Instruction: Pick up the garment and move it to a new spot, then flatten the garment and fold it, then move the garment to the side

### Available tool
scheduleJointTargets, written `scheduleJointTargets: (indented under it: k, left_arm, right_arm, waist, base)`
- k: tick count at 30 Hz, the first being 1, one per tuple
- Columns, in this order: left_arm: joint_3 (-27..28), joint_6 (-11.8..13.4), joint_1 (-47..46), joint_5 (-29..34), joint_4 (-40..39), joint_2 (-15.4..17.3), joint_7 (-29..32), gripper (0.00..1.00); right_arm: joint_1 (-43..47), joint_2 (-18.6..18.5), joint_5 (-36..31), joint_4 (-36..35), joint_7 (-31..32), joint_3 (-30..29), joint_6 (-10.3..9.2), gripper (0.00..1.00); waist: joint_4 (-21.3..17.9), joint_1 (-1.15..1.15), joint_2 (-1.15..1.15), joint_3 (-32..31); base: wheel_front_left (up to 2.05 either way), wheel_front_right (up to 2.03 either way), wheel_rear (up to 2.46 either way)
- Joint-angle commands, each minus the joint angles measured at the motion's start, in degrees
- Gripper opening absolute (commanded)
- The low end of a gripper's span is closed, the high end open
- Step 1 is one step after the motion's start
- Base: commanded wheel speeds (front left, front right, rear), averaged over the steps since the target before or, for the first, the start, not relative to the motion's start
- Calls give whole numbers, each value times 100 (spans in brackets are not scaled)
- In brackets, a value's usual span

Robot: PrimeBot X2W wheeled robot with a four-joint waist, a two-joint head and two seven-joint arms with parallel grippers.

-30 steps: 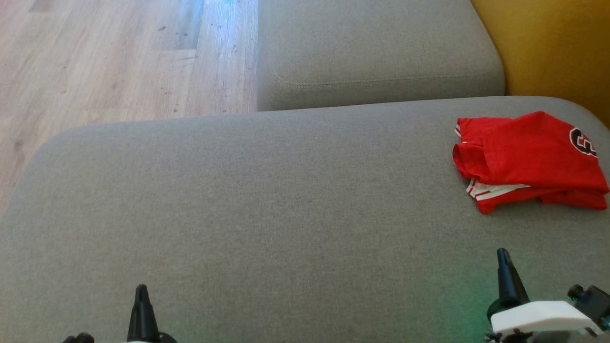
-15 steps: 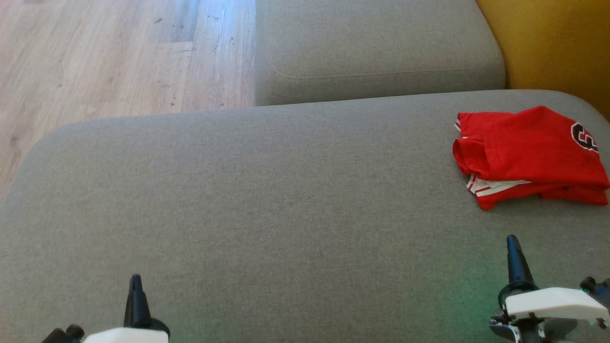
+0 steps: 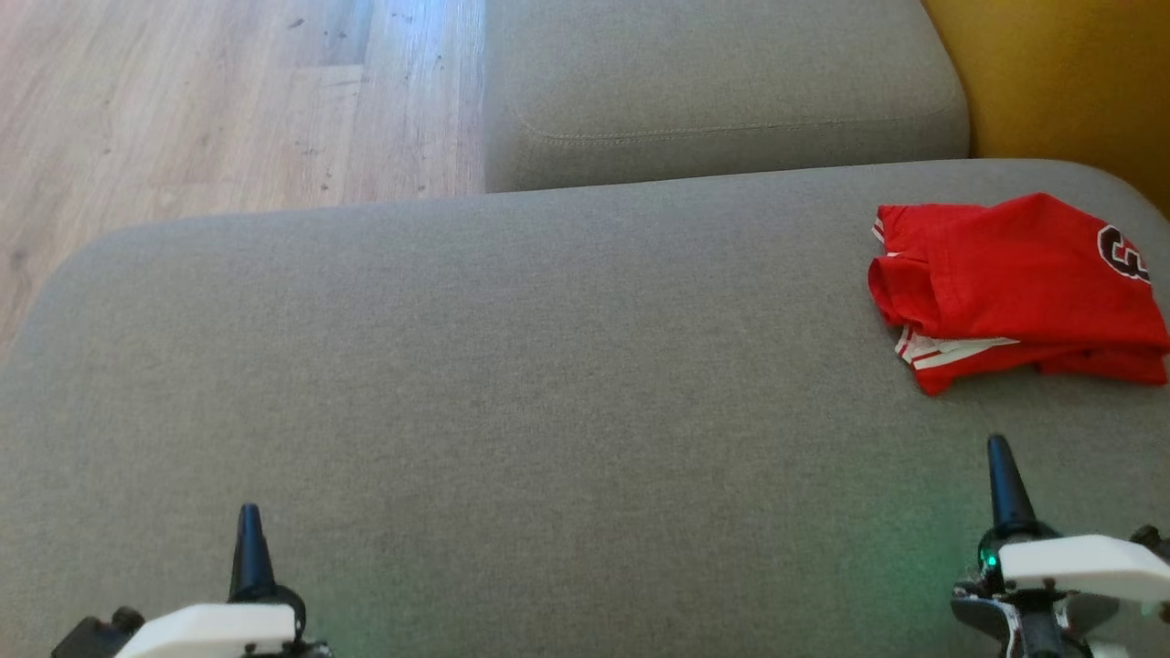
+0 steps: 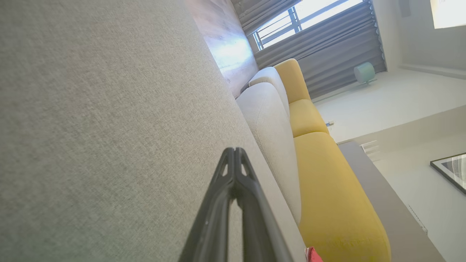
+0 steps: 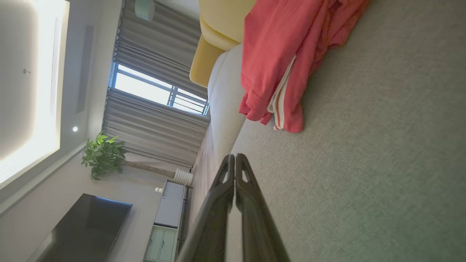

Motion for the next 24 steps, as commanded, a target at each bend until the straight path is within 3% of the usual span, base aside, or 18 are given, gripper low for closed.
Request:
scheduleJointTargets:
  k: [1, 24]
  left_arm:
    - [184, -52, -362, -159, -142, 77, 50, 0]
    - [481, -282, -821, -1660, 72, 67, 437, 0]
  right_arm:
    - [-344, 8, 159, -225, 48, 47, -4, 0]
    - [-623, 56, 1607, -290, 435, -252, -5, 0]
  waist:
    - [-2, 0, 0, 9]
    - [-44, 0, 0, 183]
  base:
    - [0, 0, 0]
    - [0, 0, 0]
